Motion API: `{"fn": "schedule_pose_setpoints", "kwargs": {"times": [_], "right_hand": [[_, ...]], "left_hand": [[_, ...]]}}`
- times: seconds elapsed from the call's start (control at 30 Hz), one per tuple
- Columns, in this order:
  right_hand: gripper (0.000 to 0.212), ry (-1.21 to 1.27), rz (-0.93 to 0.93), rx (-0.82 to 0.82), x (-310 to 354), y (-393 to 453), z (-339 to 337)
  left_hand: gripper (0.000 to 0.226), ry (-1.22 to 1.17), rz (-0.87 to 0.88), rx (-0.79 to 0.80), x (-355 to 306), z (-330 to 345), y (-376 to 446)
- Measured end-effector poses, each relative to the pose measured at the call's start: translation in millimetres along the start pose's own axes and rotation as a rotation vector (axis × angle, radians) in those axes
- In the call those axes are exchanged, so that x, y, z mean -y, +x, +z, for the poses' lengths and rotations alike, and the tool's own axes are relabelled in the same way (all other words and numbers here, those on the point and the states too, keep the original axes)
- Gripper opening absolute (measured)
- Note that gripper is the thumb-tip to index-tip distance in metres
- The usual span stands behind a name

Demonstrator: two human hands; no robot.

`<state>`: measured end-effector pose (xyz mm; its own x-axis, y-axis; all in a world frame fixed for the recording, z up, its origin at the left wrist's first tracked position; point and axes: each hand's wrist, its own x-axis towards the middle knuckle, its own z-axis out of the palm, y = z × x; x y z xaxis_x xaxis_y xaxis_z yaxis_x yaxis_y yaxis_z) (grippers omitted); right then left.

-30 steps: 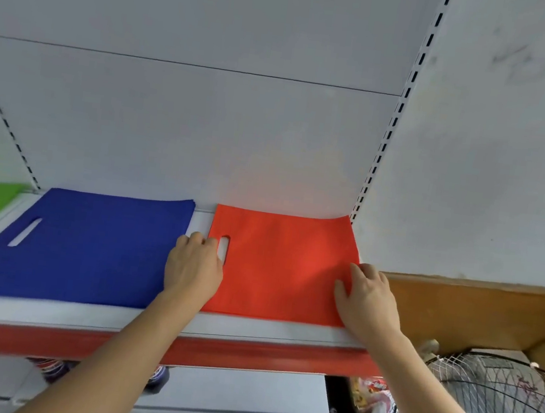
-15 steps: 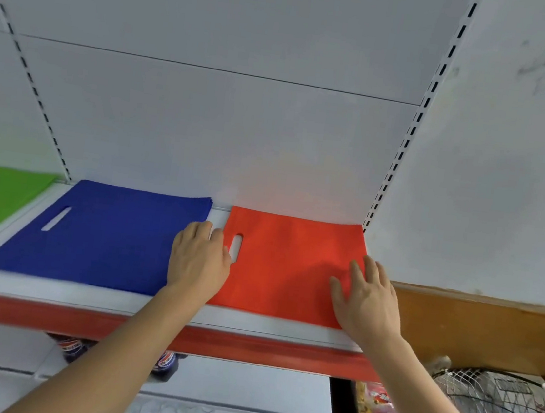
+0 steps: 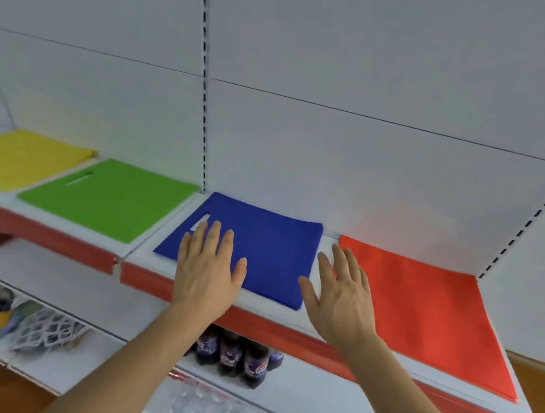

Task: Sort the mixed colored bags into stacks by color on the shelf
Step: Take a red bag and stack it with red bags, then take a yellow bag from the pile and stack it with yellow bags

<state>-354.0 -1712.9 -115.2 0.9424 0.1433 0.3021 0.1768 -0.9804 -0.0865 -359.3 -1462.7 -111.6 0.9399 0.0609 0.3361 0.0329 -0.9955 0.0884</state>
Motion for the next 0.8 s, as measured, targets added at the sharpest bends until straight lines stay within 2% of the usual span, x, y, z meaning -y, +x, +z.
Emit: {"fn": "schedule_pose_setpoints", "kwargs": {"times": [0.2,0.53,0.8], "right_hand": [[0.081,0.078,-0.147,-0.002,154.9,22.1,19.5],[0.077,0.153,-0.451,0.040,381.9,67.2,61.0],[0.074,0.261,-0.631,0.028,550.8,138.5,110.7]], "left_hand": [[0.067,0.020,-0.097,-0.034,137.1,-29.5,-24.7],[0.074,0.076,-0.403,-0.067,349.7,-49.5,-59.1],[0.071,0.182,-0.578,-0.078,499.2,-61.9,-45.1]]}}
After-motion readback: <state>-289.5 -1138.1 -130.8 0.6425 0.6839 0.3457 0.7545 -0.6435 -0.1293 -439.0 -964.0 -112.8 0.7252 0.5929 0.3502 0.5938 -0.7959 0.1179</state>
